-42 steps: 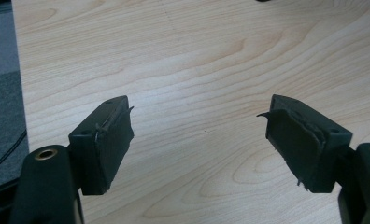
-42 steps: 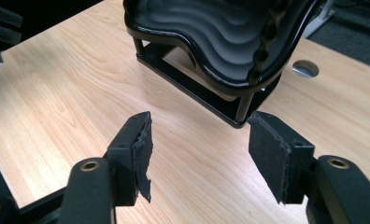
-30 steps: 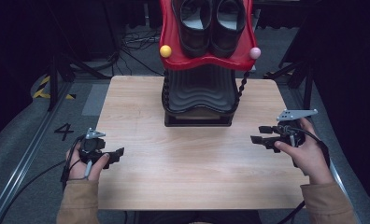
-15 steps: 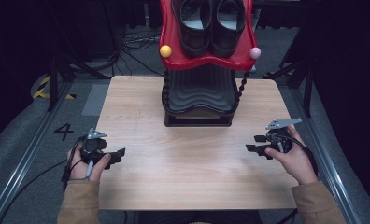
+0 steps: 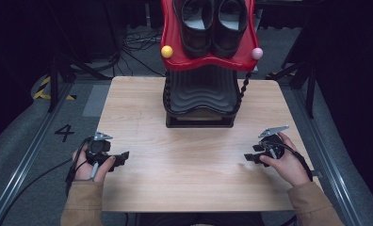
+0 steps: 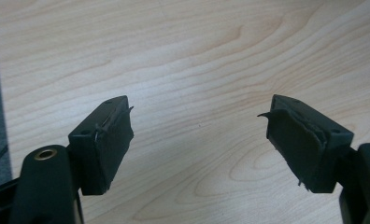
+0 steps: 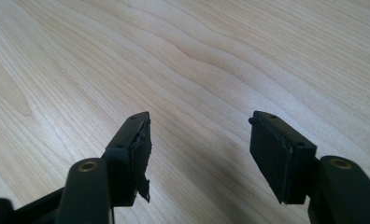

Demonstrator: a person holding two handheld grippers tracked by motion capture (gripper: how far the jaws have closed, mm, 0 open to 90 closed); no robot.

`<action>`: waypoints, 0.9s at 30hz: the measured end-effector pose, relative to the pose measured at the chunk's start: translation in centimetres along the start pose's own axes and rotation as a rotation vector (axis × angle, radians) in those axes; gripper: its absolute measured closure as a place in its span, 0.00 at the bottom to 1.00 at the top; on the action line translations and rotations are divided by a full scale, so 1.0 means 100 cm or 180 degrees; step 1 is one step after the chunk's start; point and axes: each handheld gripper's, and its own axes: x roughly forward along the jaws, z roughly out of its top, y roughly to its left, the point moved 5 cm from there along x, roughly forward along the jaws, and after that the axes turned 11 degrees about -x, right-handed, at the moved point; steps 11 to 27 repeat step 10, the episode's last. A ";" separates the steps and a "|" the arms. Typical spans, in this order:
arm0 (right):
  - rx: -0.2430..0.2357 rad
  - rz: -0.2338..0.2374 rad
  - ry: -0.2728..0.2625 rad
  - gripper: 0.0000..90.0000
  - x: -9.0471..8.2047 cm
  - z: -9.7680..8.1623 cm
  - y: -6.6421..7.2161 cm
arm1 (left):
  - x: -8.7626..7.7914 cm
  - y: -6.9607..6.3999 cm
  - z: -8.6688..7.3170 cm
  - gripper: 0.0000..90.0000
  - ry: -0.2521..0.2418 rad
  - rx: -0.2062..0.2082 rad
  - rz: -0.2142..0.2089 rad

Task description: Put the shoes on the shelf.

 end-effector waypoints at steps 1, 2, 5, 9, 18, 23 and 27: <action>0.0056 0.0013 0.0041 0.44 0.001 -0.002 0.001 | 0.002 0.001 -0.001 0.25 0.0015 -0.0015 -0.0004; 0.0095 0.0032 0.0072 0.44 0.001 -0.003 0.001 | 0.003 0.001 -0.002 0.25 0.0028 -0.0026 0.0002; 0.0102 0.0014 0.0110 0.44 0.001 -0.006 0.000 | 0.006 0.002 -0.002 0.25 0.0072 -0.0034 -0.0019; 0.0104 0.0009 0.0071 0.41 -0.002 -0.007 0.000 | 0.010 0.001 -0.001 0.24 0.0112 -0.0012 -0.0021; 0.0113 -0.0003 0.0044 0.41 -0.003 -0.007 0.000 | 0.011 0.001 -0.001 0.24 0.0115 0.0016 -0.0022; 0.0113 -0.0003 0.0044 0.41 -0.003 -0.007 0.000 | 0.011 0.001 -0.001 0.24 0.0115 0.0016 -0.0022; 0.0113 -0.0003 0.0044 0.41 -0.003 -0.007 0.000 | 0.011 0.001 -0.001 0.24 0.0115 0.0016 -0.0022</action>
